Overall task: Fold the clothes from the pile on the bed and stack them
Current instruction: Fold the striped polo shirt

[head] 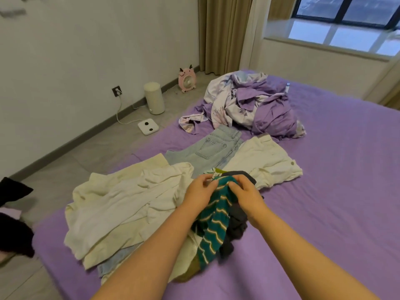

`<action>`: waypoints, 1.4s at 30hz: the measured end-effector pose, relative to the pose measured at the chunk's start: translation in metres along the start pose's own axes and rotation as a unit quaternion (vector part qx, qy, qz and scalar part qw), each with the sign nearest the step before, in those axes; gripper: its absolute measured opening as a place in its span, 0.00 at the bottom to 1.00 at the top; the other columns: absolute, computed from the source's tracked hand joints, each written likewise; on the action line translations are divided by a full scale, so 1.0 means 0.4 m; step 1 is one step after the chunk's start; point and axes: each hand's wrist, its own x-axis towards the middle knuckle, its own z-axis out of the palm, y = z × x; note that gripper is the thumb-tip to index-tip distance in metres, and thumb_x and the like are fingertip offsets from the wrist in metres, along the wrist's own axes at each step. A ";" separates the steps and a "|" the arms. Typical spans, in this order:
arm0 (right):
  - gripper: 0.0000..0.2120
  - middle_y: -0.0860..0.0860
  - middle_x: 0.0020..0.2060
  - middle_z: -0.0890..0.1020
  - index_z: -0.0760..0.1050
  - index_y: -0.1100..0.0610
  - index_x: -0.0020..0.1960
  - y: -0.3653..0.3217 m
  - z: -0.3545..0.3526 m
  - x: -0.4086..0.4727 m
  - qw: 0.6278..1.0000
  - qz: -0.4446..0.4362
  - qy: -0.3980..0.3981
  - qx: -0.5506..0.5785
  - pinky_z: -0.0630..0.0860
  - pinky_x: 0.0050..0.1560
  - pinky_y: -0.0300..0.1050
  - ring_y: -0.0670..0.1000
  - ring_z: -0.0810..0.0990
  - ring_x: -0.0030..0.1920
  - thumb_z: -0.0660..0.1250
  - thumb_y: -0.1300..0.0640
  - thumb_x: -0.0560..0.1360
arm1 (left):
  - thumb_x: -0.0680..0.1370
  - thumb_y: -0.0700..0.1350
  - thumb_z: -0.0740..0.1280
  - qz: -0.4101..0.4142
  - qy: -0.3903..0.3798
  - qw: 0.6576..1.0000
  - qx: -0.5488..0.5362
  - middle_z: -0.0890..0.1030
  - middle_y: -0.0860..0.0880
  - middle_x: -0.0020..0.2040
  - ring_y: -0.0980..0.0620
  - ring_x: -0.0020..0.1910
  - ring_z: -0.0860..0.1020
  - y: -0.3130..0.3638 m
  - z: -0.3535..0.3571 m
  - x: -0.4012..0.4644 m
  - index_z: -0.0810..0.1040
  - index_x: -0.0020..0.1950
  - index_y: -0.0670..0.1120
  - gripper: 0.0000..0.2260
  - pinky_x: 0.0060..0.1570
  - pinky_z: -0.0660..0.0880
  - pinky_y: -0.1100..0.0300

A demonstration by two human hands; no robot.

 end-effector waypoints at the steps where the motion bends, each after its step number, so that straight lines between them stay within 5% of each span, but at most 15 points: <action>1: 0.06 0.53 0.47 0.80 0.74 0.51 0.49 -0.033 -0.024 -0.016 1.000 -0.006 -0.003 0.017 0.78 0.49 0.47 0.49 0.79 0.46 0.59 0.60 0.81 | 0.79 0.50 0.65 0.003 -0.015 1.000 -0.016 0.77 0.46 0.62 0.52 0.54 0.76 0.039 0.008 -0.018 0.72 0.67 0.48 0.17 0.58 0.74 0.57; 6: 0.06 0.50 0.40 0.81 0.74 0.52 0.49 -0.205 -0.189 -0.125 0.998 -0.057 -0.004 0.022 0.76 0.37 0.38 0.44 0.80 0.38 0.59 0.60 0.80 | 0.79 0.51 0.65 0.104 -0.035 0.992 0.063 0.68 0.48 0.70 0.48 0.65 0.72 0.213 0.002 -0.130 0.66 0.73 0.53 0.23 0.66 0.69 0.49; 11: 0.06 0.53 0.44 0.80 0.75 0.54 0.52 -0.371 -0.370 -0.259 0.992 -0.121 -0.029 0.010 0.77 0.46 0.43 0.49 0.80 0.44 0.59 0.60 0.81 | 0.80 0.52 0.63 0.206 -0.072 0.961 0.172 0.64 0.49 0.74 0.48 0.73 0.62 0.412 -0.006 -0.246 0.64 0.74 0.53 0.23 0.73 0.58 0.52; 17: 0.07 0.53 0.44 0.81 0.77 0.55 0.51 -0.556 -0.584 -0.441 0.977 -0.194 -0.002 0.088 0.78 0.45 0.43 0.50 0.81 0.45 0.60 0.61 0.80 | 0.80 0.53 0.62 0.223 -0.203 0.953 0.037 0.74 0.58 0.57 0.65 0.51 0.74 0.646 0.039 -0.413 0.72 0.66 0.55 0.14 0.47 0.72 0.72; 21: 0.06 0.53 0.43 0.83 0.79 0.58 0.52 -0.638 -0.727 -0.577 0.973 -0.213 0.022 0.091 0.80 0.45 0.43 0.51 0.82 0.46 0.64 0.60 0.78 | 0.79 0.48 0.66 0.233 -0.190 0.952 0.053 0.77 0.48 0.51 0.50 0.51 0.75 0.740 0.107 -0.493 0.75 0.49 0.46 0.06 0.51 0.73 0.56; 23: 0.09 0.55 0.45 0.85 0.79 0.60 0.53 -0.655 -0.795 -0.641 0.974 -0.206 0.050 0.075 0.79 0.50 0.44 0.53 0.82 0.49 0.65 0.57 0.77 | 0.80 0.48 0.64 0.248 -0.181 0.951 0.046 0.75 0.48 0.45 0.51 0.45 0.73 0.773 0.143 -0.542 0.71 0.44 0.48 0.07 0.45 0.72 0.57; 28: 0.09 0.46 0.49 0.83 0.78 0.50 0.54 -0.627 -0.937 -0.778 0.951 -0.184 0.115 -0.220 0.76 0.51 0.39 0.45 0.81 0.51 0.70 0.54 0.74 | 0.82 0.49 0.60 0.258 -0.227 0.938 0.034 0.74 0.42 0.48 0.46 0.48 0.73 0.831 0.255 -0.657 0.68 0.45 0.46 0.09 0.54 0.73 0.50; 31: 0.20 0.42 0.49 0.80 0.73 0.48 0.65 -0.586 -0.991 -0.830 0.888 -0.158 0.149 -0.404 0.72 0.45 0.32 0.42 0.78 0.48 0.70 0.52 0.74 | 0.82 0.50 0.59 0.262 -0.224 0.939 0.016 0.70 0.42 0.47 0.48 0.46 0.69 0.858 0.331 -0.716 0.66 0.49 0.45 0.09 0.50 0.71 0.49; 34: 0.28 0.47 0.49 0.77 0.65 0.52 0.73 -0.544 -1.012 -0.863 0.806 -0.148 0.188 -0.541 0.72 0.49 0.40 0.49 0.76 0.49 0.69 0.50 0.75 | 0.82 0.52 0.57 0.274 -0.211 0.938 0.025 0.71 0.44 0.46 0.49 0.45 0.70 0.876 0.398 -0.768 0.66 0.52 0.45 0.10 0.45 0.69 0.56; 37: 0.24 0.55 0.52 0.77 0.70 0.56 0.68 -0.496 -1.015 -0.881 0.764 -0.098 0.211 -0.601 0.74 0.52 0.49 0.56 0.77 0.53 0.69 0.50 0.75 | 0.82 0.54 0.57 0.294 -0.212 0.932 0.025 0.73 0.48 0.44 0.53 0.42 0.72 0.889 0.439 -0.814 0.68 0.53 0.46 0.11 0.42 0.71 0.60; 42: 0.10 0.56 0.47 0.82 0.81 0.57 0.54 -0.405 -1.023 -0.912 0.780 -0.035 0.153 -0.605 0.76 0.49 0.48 0.57 0.79 0.49 0.66 0.55 0.76 | 0.80 0.58 0.59 0.333 -0.232 0.910 0.085 0.75 0.52 0.41 0.54 0.42 0.74 0.877 0.431 -0.842 0.74 0.50 0.47 0.15 0.42 0.71 0.64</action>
